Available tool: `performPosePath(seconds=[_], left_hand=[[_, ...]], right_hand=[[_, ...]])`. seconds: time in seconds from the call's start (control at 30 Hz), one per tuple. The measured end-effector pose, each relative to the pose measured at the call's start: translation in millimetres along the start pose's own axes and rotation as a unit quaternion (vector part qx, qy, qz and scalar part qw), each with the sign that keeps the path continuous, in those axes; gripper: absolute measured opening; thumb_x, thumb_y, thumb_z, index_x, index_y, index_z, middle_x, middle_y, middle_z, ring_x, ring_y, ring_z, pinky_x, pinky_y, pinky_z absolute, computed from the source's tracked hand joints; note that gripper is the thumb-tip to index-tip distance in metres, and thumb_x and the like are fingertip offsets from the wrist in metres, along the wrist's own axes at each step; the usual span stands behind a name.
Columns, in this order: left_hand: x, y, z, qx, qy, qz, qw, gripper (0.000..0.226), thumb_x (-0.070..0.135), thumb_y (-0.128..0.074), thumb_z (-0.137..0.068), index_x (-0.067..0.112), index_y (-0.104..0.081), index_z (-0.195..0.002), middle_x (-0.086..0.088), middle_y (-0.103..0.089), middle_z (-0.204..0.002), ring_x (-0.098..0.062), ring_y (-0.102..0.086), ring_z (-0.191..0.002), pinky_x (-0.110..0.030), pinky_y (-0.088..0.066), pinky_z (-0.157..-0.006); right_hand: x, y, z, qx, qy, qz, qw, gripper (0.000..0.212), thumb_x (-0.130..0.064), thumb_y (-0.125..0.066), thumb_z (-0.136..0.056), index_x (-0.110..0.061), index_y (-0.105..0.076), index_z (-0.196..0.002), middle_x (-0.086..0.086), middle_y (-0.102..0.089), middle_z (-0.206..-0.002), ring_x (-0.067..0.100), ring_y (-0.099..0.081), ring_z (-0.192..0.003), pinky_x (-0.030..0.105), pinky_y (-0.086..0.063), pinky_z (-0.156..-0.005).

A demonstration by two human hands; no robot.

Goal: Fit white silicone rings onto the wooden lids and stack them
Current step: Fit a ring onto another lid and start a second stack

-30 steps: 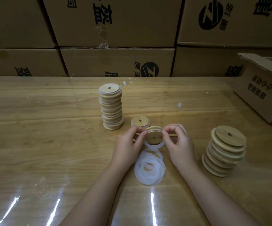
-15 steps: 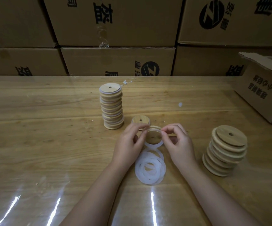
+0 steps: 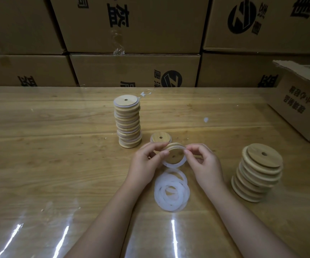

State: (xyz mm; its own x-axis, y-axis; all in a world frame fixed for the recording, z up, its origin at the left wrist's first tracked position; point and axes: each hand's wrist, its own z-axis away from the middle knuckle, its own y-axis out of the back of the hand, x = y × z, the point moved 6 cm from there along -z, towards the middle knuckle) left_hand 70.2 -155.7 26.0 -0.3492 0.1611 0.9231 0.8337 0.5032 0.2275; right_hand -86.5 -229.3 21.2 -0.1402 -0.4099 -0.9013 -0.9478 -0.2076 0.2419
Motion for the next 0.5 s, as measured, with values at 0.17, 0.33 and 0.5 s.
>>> performPosePath(seconds=[0.17,0.33,0.5], left_hand=[[0.1,0.5,-0.7,0.003,0.012,-0.002,1.000,0.023,0.011,-0.069,-0.082,0.023,-0.069,-0.102,0.000,-0.064,-0.089,-0.033,-0.058,-0.071,-0.027,-0.048,-0.065],[-0.5,0.5,-0.7,-0.003,0.001,-0.014,1.000,0.023,0.012,-0.068,-0.083,0.026,-0.068,-0.101,0.004,-0.066,-0.091,-0.031,-0.058,-0.073,-0.035,-0.049,-0.069],[-2.4,1.1,-1.5,0.000,-0.001,-0.016,1.000,0.027,0.014,-0.068,-0.084,0.039,-0.065,-0.095,0.009,-0.066,-0.088,-0.029,-0.059,-0.072,-0.037,-0.050,-0.070]], right_hand=[[9.1,-0.4,-1.2,-0.002,-0.044,-0.014,0.999,0.005,-0.012,-0.064,-0.086,-0.016,-0.066,-0.086,0.003,-0.067,-0.094,0.007,-0.064,-0.082,0.012,-0.049,-0.069],[11.8,-0.5,-1.5,-0.002,-0.052,-0.010,0.999,0.016,-0.013,-0.064,-0.086,-0.027,-0.063,-0.079,0.000,-0.067,-0.090,0.013,-0.066,-0.081,0.016,-0.051,-0.069],[14.8,-2.7,-0.9,-0.026,-0.075,-0.017,0.997,0.017,-0.015,-0.062,-0.087,-0.029,-0.062,-0.078,-0.001,-0.068,-0.086,0.018,-0.066,-0.081,0.038,-0.055,-0.077]])
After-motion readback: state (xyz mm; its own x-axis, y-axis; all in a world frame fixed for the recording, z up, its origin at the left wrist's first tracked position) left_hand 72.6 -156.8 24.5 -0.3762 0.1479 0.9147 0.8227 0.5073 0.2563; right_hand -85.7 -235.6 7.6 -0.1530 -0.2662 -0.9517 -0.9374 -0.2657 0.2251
